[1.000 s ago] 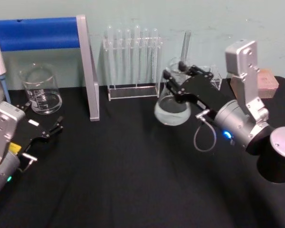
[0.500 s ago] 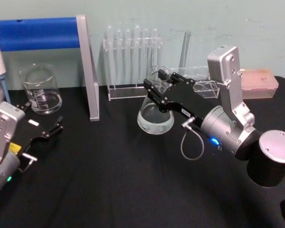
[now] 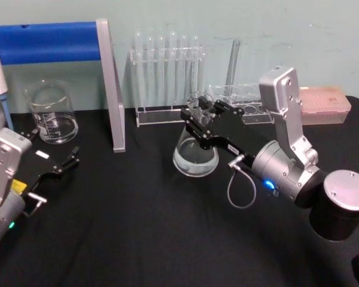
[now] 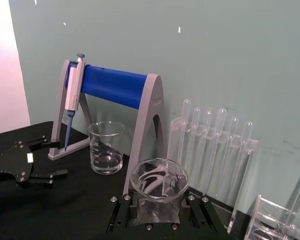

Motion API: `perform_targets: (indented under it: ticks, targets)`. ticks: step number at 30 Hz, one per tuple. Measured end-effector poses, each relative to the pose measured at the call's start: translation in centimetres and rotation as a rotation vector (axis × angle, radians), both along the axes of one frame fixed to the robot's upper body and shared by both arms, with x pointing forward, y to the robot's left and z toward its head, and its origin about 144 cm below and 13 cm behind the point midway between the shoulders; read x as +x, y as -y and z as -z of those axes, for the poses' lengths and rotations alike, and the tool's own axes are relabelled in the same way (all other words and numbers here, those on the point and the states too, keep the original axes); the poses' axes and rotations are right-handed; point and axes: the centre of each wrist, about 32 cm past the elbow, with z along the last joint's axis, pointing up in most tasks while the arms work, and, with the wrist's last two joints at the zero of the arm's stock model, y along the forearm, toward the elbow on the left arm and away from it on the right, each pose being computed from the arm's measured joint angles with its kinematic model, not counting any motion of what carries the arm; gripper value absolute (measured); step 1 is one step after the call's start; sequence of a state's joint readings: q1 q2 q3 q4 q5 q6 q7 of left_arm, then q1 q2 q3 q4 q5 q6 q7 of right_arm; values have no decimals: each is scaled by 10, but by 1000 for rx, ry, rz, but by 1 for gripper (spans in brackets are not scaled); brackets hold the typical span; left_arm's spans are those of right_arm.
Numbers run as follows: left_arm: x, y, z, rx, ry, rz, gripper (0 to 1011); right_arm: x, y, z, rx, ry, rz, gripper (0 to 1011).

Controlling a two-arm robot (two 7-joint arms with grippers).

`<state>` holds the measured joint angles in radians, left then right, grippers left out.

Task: Grasp the erlenmeyer flask with one hand, shake it three times, then place it back.

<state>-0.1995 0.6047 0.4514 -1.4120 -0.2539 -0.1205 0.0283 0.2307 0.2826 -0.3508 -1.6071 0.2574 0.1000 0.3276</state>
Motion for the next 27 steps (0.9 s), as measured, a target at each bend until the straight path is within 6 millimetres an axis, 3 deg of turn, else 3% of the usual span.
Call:
perform_targets:
  ticks: [27]
  targets:
    - [0,0,0,0,0,0,1001,1,-4,46,-1,-44,4,450]
